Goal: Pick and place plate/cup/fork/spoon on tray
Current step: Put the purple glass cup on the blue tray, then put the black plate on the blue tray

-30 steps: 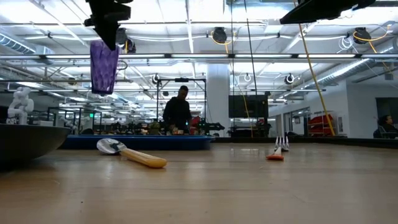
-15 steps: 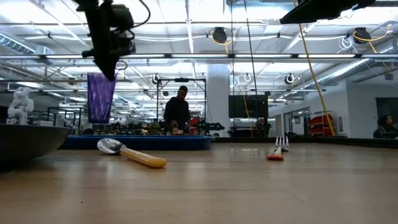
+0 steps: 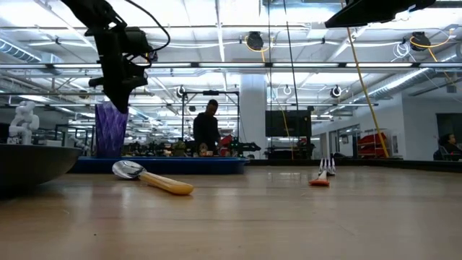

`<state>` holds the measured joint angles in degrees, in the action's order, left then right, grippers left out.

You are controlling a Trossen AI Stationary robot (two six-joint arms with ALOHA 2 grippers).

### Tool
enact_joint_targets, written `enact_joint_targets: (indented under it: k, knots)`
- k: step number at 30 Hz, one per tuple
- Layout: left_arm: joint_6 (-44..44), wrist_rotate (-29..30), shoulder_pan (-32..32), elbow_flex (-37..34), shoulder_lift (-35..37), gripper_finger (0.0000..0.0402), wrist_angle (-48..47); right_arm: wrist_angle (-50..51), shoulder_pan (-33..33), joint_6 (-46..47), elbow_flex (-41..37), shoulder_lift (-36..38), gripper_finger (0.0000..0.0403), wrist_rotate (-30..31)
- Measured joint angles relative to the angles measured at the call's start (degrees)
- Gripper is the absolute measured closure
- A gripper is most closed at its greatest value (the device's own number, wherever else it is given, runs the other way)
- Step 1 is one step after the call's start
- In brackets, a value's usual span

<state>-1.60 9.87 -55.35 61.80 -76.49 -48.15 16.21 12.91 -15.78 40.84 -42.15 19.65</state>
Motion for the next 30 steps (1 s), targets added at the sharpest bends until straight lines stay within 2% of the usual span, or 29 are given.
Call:
enact_joint_targets:
  k: [10, 21, 26, 30]
  knots:
    - [1.5, 1.8, -0.1, -2.9, 0.1, 0.0385, 5.0, 0.0, 0.0, 0.1, 0.0, 0.0, 0.0257, 0.0]
    - [0.8, 1.9, -0.1, -3.1, 0.0, 0.0295, 5.0, 0.0, 0.0, 0.1, 0.0, 0.0, 0.0257, 0.0]
    - [1.5, 2.6, -0.1, -3.1, 0.2, 0.0279, 5.0, 0.0, 0.0, 0.1, 0.0, 0.0, 0.0257, 0.0]
    - [1.7, 5.3, 0.0, -3.1, 0.9, 0.0277, 5.1, 0.0, 0.0, 0.1, 0.0, 0.0, 0.0257, 0.0]
